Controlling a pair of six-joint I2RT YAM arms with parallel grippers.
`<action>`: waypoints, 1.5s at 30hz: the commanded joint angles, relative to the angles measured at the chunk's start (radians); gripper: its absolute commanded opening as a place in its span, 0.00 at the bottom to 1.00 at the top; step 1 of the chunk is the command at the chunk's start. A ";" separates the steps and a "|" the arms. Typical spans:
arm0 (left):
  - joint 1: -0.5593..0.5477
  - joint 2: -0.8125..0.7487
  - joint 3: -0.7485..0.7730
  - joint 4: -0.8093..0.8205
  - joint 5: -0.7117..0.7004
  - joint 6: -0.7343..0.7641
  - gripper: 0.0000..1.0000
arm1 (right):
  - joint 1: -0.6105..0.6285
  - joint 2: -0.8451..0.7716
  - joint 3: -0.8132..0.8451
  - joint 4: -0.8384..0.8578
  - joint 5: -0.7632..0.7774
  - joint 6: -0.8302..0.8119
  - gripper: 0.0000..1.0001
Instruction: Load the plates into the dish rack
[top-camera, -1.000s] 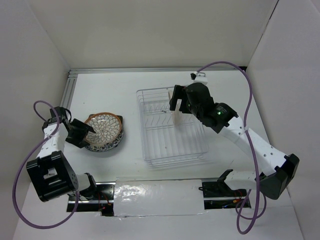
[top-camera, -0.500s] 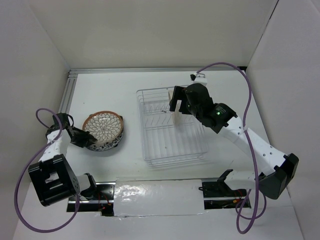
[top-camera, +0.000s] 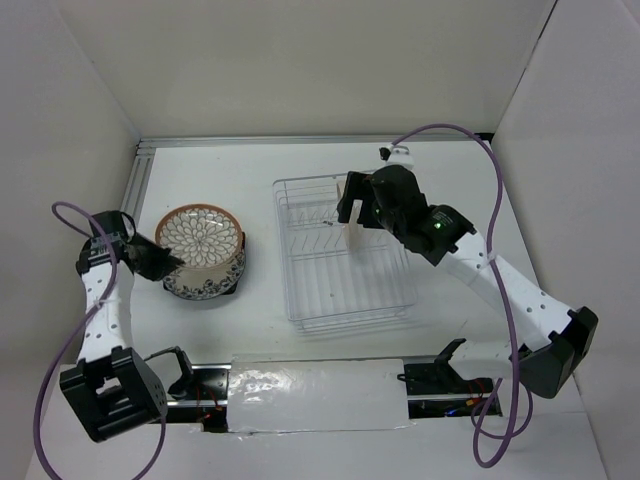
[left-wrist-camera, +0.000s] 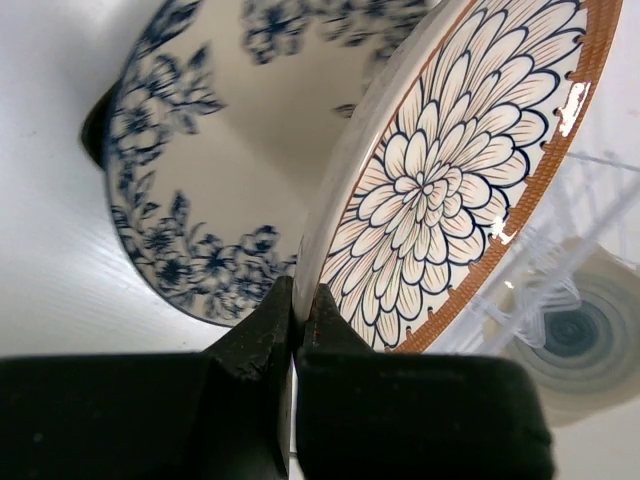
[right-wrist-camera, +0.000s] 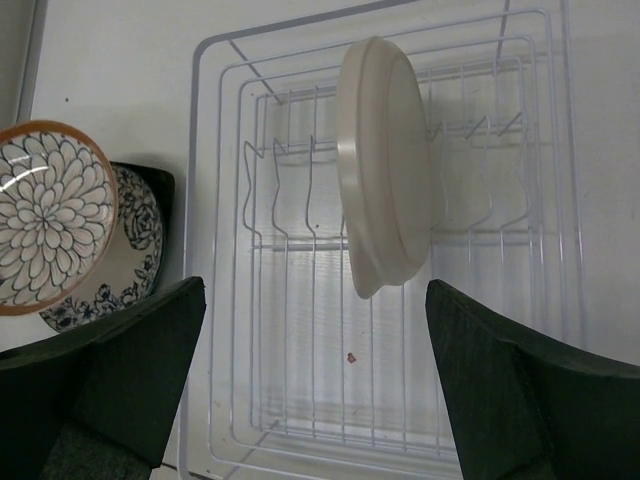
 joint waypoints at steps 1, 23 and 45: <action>-0.011 -0.067 0.152 0.063 0.123 0.055 0.00 | 0.003 -0.008 0.065 -0.012 -0.030 -0.006 0.97; -0.179 0.035 0.554 0.094 0.734 0.307 0.00 | -0.008 0.210 0.384 0.157 -0.706 -0.027 0.97; -0.319 0.066 0.571 0.095 0.642 0.284 0.01 | 0.029 0.190 0.386 0.171 -0.636 0.011 0.00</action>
